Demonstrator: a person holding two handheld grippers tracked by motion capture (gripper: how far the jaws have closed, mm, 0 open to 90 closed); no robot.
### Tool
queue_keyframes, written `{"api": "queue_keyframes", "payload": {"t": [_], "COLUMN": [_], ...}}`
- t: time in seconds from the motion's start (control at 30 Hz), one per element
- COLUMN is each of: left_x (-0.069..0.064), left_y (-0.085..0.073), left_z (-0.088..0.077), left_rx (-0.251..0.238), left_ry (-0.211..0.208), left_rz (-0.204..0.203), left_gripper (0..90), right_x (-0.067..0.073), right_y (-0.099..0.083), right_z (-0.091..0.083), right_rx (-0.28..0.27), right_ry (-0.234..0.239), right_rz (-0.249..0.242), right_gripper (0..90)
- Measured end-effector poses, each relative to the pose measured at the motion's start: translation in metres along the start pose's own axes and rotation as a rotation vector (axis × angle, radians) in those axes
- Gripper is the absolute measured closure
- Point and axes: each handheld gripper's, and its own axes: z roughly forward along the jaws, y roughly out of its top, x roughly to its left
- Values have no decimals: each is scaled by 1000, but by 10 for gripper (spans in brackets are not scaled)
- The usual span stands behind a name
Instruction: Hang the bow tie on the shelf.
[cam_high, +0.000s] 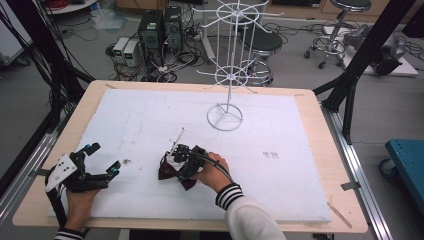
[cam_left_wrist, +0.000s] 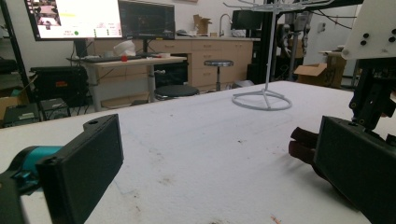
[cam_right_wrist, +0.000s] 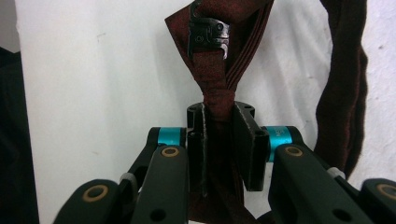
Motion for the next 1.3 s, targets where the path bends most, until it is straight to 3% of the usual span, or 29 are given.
{"api": "queue_keyframes", "payload": {"t": [0.2, 0.37, 0.83, 1.3], "left_x": [0, 0, 0, -1], "left_y": [0, 0, 0, 0], "left_z": [0, 0, 0, 0], "left_rx": [-2, -1, 0, 1], "left_ry": [-2, 0, 0, 0], "left_rz": [2, 1, 4, 4], "left_gripper": [18, 18, 18, 18], "right_x": [-2, 1, 3, -3], "right_y": [-3, -7, -19, -42], "right_z": [-9, -22, -50, -88], "right_rx": [-58, -100, -235, -364], "right_ry": [-16, -29, -115, -174], "right_rz": [-24, 3, -9, 53], "right_gripper": [765, 764, 764, 764]}}
